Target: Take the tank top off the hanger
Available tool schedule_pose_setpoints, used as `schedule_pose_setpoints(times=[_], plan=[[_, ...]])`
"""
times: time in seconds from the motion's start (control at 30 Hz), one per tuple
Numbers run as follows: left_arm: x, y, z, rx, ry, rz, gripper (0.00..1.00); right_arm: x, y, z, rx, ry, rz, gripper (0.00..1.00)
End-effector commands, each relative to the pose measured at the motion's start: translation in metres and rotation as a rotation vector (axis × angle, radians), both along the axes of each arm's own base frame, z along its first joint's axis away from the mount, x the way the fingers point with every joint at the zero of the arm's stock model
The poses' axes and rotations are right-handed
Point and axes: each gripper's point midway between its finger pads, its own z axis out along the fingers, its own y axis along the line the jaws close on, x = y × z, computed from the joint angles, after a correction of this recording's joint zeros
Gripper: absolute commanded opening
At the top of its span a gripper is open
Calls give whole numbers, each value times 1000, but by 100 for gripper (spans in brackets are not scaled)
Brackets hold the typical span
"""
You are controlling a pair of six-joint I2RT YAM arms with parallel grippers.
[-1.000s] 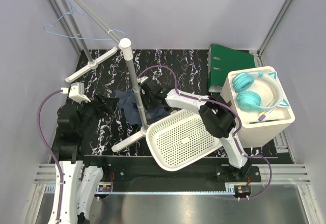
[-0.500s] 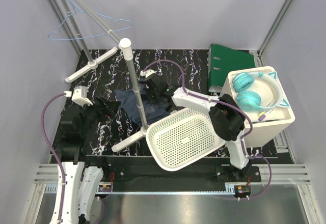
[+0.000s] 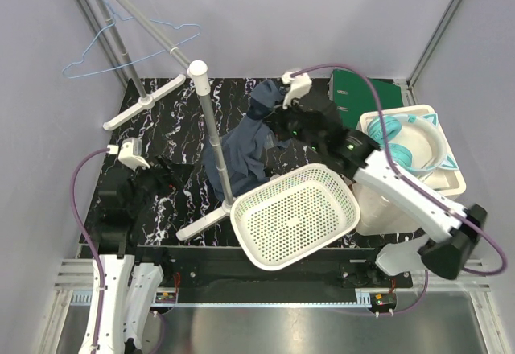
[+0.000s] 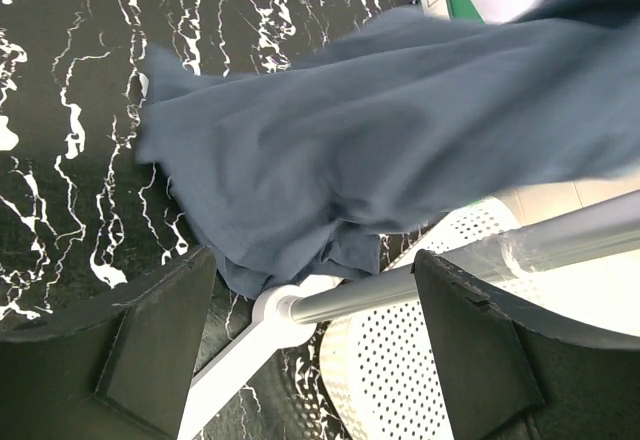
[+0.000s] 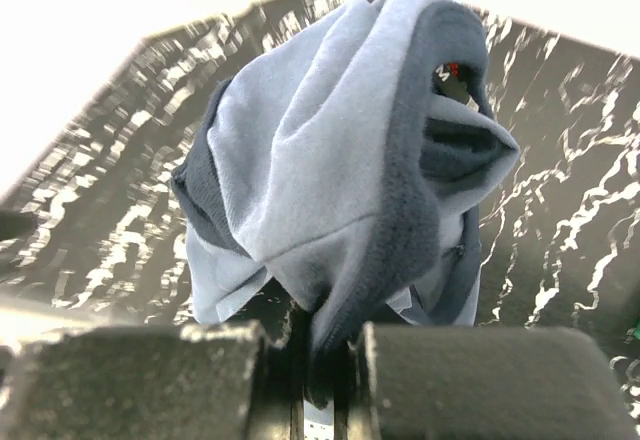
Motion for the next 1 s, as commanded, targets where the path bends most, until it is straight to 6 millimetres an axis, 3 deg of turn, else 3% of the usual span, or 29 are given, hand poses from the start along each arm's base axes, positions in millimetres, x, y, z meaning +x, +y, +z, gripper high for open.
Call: schedule_pose_setpoints(times=[0.0,0.07,0.3,0.47,0.97], plan=[[1,-8,8,-14,-32,-50,83,-32,-35,54,93,-93,-2,0],[-1,-10,10,-18,-39,-60,83,-45,-46,60,106,-95,7,0],[-1,-14,12,-41,-35,-76,83,-102,-95,132,253,-201,44,0],[-1,-17,15,-60,-41,-92,83,-121,-117,165,279,-268,47,0],[-7,-26,23,-94,-44,-138,83,-135,-146,194,286,-347,6,0]])
